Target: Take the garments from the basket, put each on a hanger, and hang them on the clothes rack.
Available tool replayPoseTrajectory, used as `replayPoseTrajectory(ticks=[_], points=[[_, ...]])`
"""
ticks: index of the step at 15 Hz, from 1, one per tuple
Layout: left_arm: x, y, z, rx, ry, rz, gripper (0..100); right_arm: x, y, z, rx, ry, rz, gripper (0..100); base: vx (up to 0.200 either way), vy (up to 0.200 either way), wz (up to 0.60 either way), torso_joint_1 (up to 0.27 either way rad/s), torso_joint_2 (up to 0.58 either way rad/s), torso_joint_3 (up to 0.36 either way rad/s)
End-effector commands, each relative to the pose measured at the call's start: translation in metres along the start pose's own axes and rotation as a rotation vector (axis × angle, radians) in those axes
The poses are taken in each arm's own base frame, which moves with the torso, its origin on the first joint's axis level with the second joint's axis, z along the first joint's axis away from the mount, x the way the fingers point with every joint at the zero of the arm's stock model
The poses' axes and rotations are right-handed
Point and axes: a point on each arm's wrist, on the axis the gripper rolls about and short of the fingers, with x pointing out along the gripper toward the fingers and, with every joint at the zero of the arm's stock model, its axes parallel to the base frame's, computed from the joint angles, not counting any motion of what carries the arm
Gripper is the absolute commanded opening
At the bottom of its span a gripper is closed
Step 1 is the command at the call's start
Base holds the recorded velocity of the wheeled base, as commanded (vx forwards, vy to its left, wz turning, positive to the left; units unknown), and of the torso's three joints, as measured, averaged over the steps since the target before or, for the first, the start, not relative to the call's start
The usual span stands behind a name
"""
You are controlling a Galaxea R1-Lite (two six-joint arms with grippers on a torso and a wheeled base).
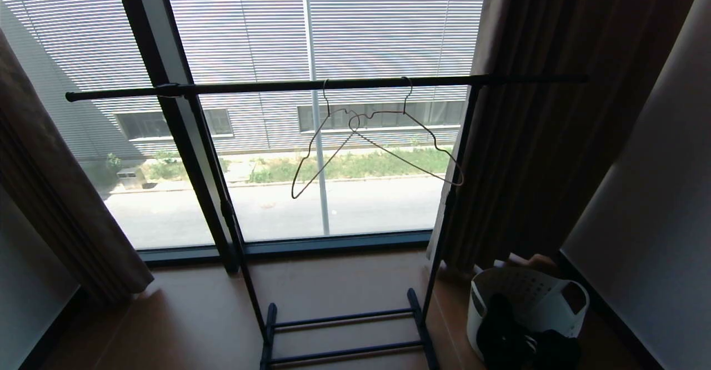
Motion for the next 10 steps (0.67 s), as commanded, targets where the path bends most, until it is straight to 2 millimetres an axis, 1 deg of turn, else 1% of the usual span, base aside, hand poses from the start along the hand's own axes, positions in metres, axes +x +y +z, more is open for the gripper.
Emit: replayPoseTrajectory(ticks=[1, 4, 7, 10], points=[[0.0001, 0.0, 0.0, 0.0, 0.002, 0.0, 100, 0.0, 0.0004, 0.0007, -0.007, -0.007, 0.019, 100, 0.0, 0.0, 0.0, 0.0, 0.0, 0.0], [0.0001, -0.0001, 0.0001, -0.012, 0.0, -0.003, 100, 0.0, 0.0005, 0.0007, -0.01, -0.008, 0.024, 100, 0.0, 0.0, 0.0, 0.0, 0.0, 0.0], [0.0001, -0.0001, 0.0001, -0.017, 0.0, -0.005, 100, 0.0, -0.0003, 0.0008, 0.05, -0.008, -0.013, 100, 0.0, 0.0, 0.0, 0.0, 0.0, 0.0], [0.0001, -0.0001, 0.0001, -0.017, 0.0, -0.005, 100, 0.0, -0.0004, 0.0008, 0.049, -0.008, -0.016, 100, 0.0, 0.0, 0.0, 0.0, 0.0, 0.0]])
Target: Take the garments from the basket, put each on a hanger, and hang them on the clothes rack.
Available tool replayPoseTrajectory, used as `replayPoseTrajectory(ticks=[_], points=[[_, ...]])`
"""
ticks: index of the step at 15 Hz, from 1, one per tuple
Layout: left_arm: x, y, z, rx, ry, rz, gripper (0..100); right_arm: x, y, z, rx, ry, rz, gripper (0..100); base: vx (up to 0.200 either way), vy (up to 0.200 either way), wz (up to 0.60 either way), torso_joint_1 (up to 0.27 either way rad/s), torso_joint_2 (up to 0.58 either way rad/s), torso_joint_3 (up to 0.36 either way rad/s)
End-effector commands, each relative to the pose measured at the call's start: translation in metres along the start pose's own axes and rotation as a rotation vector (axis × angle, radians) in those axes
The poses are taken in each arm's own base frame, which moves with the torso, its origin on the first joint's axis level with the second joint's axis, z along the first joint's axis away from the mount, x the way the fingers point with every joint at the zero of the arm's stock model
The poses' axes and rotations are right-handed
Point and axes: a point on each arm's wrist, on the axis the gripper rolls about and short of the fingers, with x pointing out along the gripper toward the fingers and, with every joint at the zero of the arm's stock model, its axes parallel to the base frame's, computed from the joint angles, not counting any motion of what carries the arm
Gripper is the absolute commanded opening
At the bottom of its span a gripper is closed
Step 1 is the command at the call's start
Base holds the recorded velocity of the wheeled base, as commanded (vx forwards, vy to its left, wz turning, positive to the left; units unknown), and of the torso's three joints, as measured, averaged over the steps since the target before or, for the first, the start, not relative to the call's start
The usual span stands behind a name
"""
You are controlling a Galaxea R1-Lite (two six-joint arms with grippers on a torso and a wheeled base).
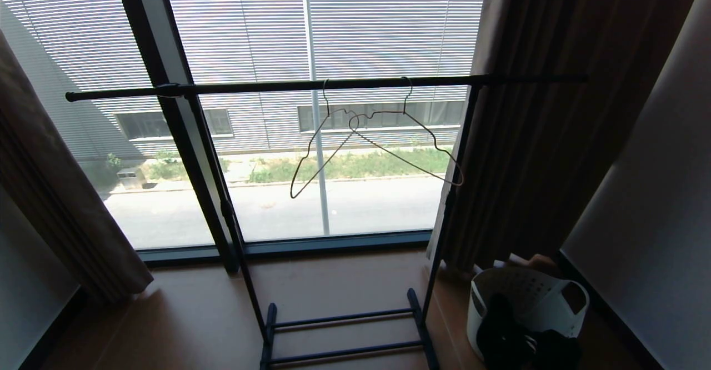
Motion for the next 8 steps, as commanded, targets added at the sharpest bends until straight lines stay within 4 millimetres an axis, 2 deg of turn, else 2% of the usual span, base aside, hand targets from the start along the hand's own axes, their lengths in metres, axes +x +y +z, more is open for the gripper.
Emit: replayPoseTrajectory(ticks=[1, 8], points=[[0.0001, 0.0, 0.0, -0.002, 0.001, 0.0, 100, 0.0, 0.0, 0.0001, -0.004, 0.0, 0.002, 100, 0.0, 0.0, 0.0, 0.0, 0.0, 0.0], [0.0001, 0.0, 0.0, -0.006, 0.001, 0.0, 100, 0.0, 0.0001, 0.0001, -0.007, 0.0, 0.003, 100, 0.0, 0.0, 0.0, 0.0, 0.0, 0.0]])
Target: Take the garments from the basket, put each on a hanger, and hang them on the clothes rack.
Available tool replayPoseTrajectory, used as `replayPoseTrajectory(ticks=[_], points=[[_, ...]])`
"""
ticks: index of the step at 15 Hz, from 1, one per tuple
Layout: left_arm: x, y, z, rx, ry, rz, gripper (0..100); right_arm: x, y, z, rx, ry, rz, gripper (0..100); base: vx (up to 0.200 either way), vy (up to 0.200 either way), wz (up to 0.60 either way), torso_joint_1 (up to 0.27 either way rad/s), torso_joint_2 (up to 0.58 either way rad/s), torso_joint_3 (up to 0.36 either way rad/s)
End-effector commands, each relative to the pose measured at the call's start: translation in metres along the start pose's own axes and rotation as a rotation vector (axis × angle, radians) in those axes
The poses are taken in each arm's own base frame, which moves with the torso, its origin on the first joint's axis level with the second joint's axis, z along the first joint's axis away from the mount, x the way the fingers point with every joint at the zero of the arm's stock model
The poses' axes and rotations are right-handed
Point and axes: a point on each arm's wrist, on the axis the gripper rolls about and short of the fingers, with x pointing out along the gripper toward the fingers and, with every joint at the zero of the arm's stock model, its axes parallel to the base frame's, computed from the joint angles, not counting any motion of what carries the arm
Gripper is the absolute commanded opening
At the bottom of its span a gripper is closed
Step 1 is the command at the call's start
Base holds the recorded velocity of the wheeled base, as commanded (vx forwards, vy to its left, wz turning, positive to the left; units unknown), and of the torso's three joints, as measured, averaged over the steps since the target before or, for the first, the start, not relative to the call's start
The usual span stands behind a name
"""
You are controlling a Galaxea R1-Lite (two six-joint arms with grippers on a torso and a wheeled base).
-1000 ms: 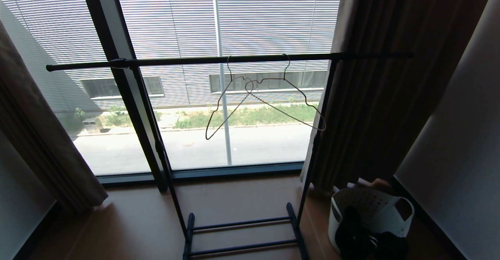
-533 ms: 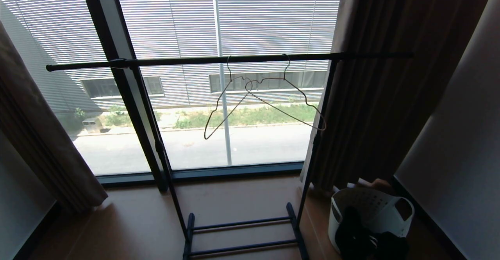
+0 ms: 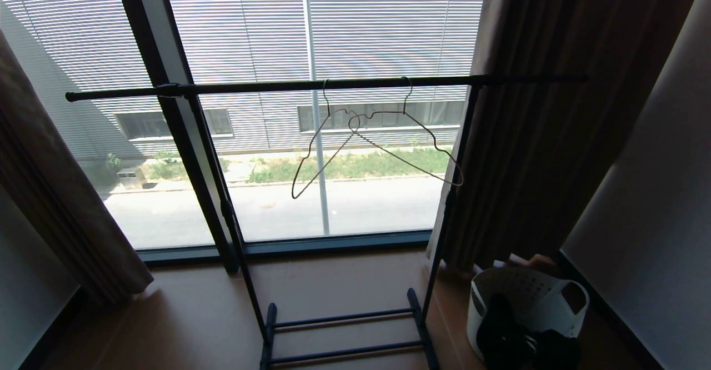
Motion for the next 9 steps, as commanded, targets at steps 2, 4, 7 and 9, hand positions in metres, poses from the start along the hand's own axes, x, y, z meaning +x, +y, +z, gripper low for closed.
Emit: replayPoseTrajectory(ticks=[2, 4, 7, 9], points=[[0.0001, 0.0, 0.0, -0.001, 0.001, 0.001, 100, 0.0, 0.0, 0.0, 0.0, 0.0, 0.0, 100, 0.0, 0.0, 0.0, 0.0, 0.0, 0.0], [0.0001, 0.0, 0.0, -0.001, 0.001, 0.001, 100, 0.0, 0.0, 0.0, 0.0, 0.0, 0.0, 100, 0.0, 0.0, 0.0, -0.114, 0.28, 0.163], [0.0001, 0.0, 0.0, -0.002, 0.001, 0.003, 100, 0.0, 0.0, 0.0, 0.002, 0.0, -0.001, 100, 0.0, 0.0, 0.0, -0.142, 0.37, 0.212], [0.0001, 0.0, 0.0, -0.004, 0.001, 0.003, 100, 0.0, 0.0, 0.0, 0.002, 0.0, -0.001, 100, 0.0, 0.0, 0.0, -0.156, 0.41, 0.242]])
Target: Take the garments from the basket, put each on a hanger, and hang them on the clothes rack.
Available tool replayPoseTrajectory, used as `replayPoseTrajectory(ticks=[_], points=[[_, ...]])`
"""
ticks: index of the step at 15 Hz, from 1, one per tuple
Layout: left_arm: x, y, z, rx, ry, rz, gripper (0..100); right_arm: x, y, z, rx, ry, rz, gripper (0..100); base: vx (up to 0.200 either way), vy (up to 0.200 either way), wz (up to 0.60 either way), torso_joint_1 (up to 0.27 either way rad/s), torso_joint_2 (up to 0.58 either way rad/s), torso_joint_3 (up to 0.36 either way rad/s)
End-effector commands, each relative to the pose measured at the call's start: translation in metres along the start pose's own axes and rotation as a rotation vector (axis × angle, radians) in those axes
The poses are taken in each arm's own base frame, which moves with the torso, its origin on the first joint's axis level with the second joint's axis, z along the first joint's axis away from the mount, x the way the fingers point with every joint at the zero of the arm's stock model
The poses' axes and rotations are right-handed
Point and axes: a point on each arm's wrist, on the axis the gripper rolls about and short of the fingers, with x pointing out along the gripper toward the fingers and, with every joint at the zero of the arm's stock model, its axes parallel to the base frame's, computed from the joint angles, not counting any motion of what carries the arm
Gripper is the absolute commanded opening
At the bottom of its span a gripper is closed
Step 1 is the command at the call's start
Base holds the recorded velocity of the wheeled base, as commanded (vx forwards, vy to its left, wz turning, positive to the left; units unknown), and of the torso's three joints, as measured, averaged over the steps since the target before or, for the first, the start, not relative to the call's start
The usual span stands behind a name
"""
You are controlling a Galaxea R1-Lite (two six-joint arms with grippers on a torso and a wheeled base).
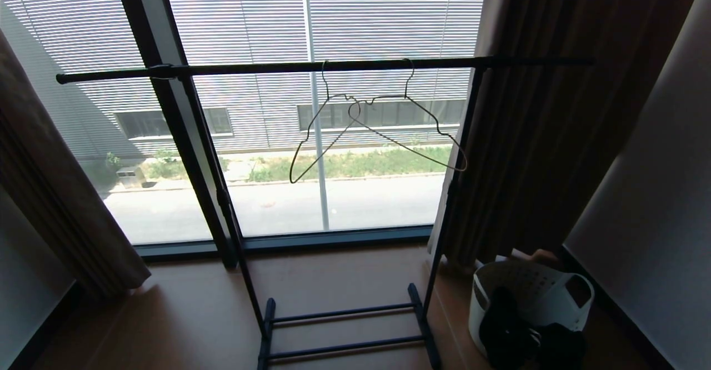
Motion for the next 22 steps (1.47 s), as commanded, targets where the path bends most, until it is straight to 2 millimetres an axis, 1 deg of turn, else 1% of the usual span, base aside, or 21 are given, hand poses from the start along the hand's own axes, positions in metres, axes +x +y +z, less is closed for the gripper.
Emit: replayPoseTrajectory(ticks=[1, 12, 18, 22], points=[[0.0001, 0.0, 0.0, 0.0, 0.002, 0.0, 100, 0.0, 0.0, 0.0, 0.001, 0.001, 0.0, 100, 0.0, 0.0, 0.0, -0.198, 0.51, 0.3], [0.0001, 0.0, 0.0, -0.004, 0.002, 0.002, 100, 0.0, 0.0, 0.0, 0.001, 0.001, 0.0, 100, 0.0, 0.0, 0.0, -0.188, 0.53, 0.341], [0.0001, 0.0, 0.0, -0.004, 0.002, 0.002, 100, 0.0, 0.0, 0.0, 0.001, 0.001, 0.0, 100, 0.0, 0.0, 0.0, -0.12, 0.48, 0.358], [0.0001, 0.0, 0.0, -0.006, 0.002, 0.002, 100, 0.0, 0.0, 0.0, 0.001, 0.001, 0.0, 100, 0.0, 0.0, 0.0, -0.064, 0.43, 0.359]])
